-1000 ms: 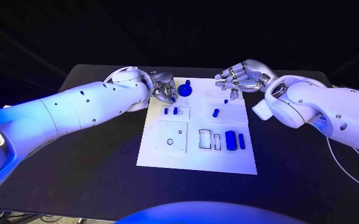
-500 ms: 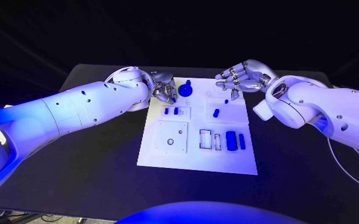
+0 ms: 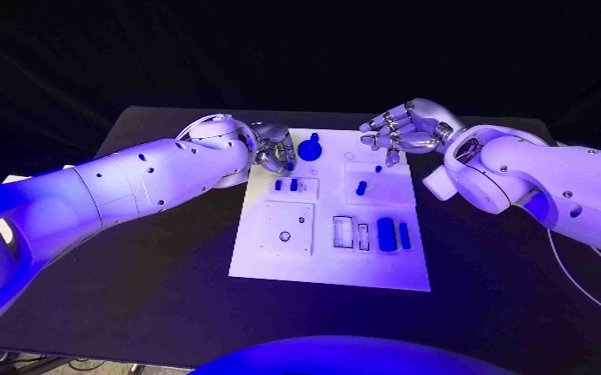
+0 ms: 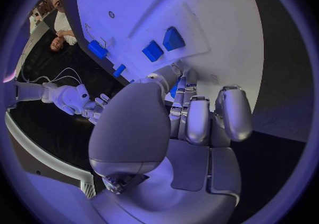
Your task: Assemble the parts on the task board
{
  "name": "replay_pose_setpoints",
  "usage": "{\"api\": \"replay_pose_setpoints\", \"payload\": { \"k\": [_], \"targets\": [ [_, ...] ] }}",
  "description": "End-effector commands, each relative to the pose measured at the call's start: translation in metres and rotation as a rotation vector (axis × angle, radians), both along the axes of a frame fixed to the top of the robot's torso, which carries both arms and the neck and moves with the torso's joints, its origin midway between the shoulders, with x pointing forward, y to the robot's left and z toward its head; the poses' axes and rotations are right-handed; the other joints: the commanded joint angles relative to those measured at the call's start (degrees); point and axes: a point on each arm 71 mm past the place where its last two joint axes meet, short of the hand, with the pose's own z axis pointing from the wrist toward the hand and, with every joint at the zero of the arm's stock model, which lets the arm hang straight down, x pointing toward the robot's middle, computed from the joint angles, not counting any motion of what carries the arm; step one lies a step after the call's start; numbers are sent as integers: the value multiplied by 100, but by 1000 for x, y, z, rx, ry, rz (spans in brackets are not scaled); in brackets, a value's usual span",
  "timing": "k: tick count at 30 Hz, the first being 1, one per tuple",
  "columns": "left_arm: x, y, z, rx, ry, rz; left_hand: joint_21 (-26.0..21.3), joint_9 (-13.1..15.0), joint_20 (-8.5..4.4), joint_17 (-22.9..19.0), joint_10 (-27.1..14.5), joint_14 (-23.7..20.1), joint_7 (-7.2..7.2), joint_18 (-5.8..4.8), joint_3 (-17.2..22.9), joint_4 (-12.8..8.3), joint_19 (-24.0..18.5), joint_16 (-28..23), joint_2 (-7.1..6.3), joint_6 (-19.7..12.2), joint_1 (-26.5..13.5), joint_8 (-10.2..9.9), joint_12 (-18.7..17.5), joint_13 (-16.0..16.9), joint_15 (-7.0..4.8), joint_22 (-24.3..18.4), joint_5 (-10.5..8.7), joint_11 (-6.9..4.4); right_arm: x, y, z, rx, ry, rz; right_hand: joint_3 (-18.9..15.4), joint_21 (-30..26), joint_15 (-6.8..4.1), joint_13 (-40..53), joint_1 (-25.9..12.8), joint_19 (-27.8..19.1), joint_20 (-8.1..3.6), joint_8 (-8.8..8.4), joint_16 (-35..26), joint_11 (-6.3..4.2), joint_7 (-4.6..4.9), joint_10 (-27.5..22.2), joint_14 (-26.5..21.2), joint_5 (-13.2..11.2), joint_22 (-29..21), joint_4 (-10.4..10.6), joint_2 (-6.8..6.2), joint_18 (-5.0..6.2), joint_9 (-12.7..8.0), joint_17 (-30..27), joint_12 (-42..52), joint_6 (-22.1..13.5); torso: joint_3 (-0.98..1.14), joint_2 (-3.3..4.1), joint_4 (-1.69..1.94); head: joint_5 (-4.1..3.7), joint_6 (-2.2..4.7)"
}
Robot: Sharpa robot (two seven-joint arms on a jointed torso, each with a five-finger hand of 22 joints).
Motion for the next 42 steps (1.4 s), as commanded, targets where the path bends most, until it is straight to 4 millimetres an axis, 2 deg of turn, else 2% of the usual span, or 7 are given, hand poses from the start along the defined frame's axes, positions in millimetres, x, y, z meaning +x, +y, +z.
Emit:
{"api": "replay_pose_setpoints", "payload": {
  "k": [1,7,13,19,26,32,42],
  "targets": [
    [0,0,-1,5,14,3,-17,-6,27,-9,-34,158,-4,-66,-5,32,16,-6,4,-47,-75,0,-30,-5,48,174,-21,11,-1,2,0,0,-2,16,11,-35,-3,-10,0,45,8,-9,-34,-4,1,-32,-22,28,-6,-4,28,36,6,0,17,-28,1,-3,4,-1,-1],
    [0,2,-2,6,12,11,-34,-38,41,-29,-62,152,14,-62,1,27,9,-11,-8,-111,-88,-3,-52,-12,63,166,-19,26,-1,1,0,-4,-1,14,7,-41,0,-14,-4,44,9,-12,-96,0,3,-43,-39,27,-10,-3,22,35,5,-46,14,-34,0,-4,2,-1,4],
    [1,6,-1,-4,1,27,-137,-225,105,-83,-160,135,119,-40,6,-7,-26,-20,-59,-622,-104,-11,-104,-40,128,107,-15,109,1,-1,-1,-21,0,10,20,-155,76,-189,-7,-20,58,-20,-307,90,71,-377,-266,22,-72,7,17,21,2,-112,-210,-104,-2,-3,-3,-13,11],
    [2,19,3,-61,-30,58,-390,-239,126,-209,-294,95,96,18,16,-33,-112,-82,-53,-586,-79,44,-117,-73,139,-67,-8,112,5,-9,-6,-147,-26,50,272,-191,79,-661,381,37,56,105,-331,130,81,-542,-241,-224,-99,-310,-13,33,26,-82,-636,17,-6,-6,0,-50,27],
    [1,42,13,-285,40,145,-2295,-252,156,-2071,-547,-635,139,376,327,-214,-880,-1323,-19,-359,105,104,-70,-135,169,-1364,36,178,12,-18,-10,-435,-145,94,524,-36,14,-1156,530,189,-10,209,-255,57,-21,-285,-39,-368,-9,-566,-70,42,34,-7,-1013,301,-7,-38,2,-74,48],
    [-6,59,23,-580,143,216,-3520,-239,144,-3201,-393,-1130,189,578,484,-302,-1405,-2195,29,-195,133,157,86,-107,155,-2186,64,182,14,-19,-10,-661,-269,95,688,239,-52,-1413,543,372,-80,197,633,-13,-97,-41,358,-485,190,-679,-49,30,22,716,-1137,451,-4,-41,4,-97,91],
    [-29,75,33,-1241,367,425,-3753,-223,123,-3467,-132,-1270,113,582,369,-230,-1510,-2453,166,55,-68,295,357,-37,120,-2329,83,86,14,-8,-16,-884,-353,118,822,706,-23,-1759,389,486,-101,97,1083,11,-133,-77,496,-761,706,-691,-118,-42,-3,1117,-1430,496,-19,-24,7,-316,196]
  ]
}}
